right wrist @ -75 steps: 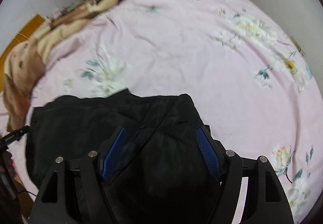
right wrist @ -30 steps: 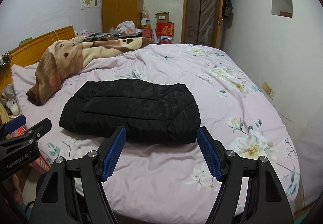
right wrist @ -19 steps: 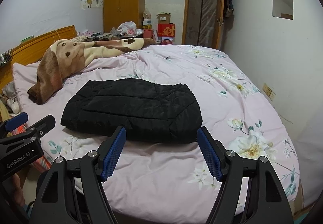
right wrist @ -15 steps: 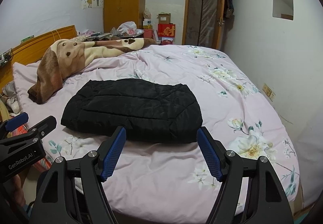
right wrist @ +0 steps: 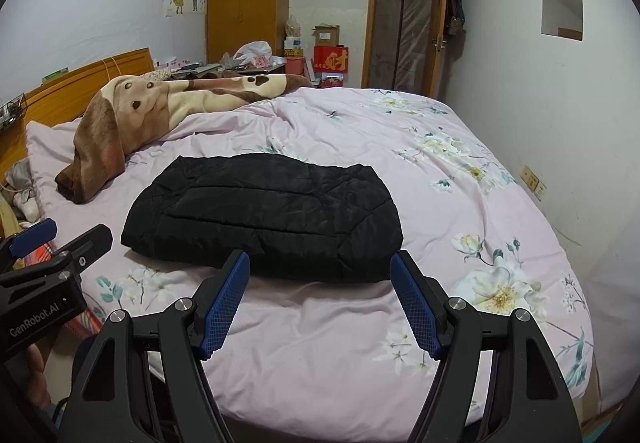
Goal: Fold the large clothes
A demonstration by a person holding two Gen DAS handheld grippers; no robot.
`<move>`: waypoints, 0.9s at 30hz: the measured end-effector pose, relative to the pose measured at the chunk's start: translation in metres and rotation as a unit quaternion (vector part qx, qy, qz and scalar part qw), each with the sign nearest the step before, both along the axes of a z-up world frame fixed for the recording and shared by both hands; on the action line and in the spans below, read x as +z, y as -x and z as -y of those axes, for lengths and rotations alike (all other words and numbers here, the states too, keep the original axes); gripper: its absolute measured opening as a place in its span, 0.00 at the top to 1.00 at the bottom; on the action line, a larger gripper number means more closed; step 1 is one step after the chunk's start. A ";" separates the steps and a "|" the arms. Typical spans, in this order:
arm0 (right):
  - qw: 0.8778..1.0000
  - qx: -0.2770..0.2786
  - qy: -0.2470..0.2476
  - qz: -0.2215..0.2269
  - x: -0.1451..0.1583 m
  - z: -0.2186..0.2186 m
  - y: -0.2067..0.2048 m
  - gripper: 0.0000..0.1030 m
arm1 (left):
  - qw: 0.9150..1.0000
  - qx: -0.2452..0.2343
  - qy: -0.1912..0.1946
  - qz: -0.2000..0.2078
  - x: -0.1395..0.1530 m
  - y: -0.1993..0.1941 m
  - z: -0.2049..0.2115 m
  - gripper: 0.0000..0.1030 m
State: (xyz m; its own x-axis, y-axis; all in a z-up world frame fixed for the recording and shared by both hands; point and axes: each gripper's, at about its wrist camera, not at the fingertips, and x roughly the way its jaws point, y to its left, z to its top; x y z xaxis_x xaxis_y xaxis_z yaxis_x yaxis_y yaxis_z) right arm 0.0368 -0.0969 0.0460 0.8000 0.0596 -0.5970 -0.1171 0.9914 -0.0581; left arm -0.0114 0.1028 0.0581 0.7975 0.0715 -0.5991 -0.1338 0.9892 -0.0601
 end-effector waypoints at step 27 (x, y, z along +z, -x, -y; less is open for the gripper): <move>1.000 0.004 0.002 0.000 -0.003 -0.001 0.001 0.29 | 1.000 0.009 -0.017 -0.003 -0.003 0.001 0.003 0.15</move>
State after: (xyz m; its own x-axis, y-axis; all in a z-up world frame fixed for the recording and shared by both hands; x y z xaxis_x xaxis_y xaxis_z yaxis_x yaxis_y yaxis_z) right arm 0.0359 -0.0958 0.0427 0.7996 0.0626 -0.5972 -0.1242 0.9903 -0.0624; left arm -0.0128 0.0997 0.0556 0.7918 0.1060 -0.6016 -0.1521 0.9880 -0.0261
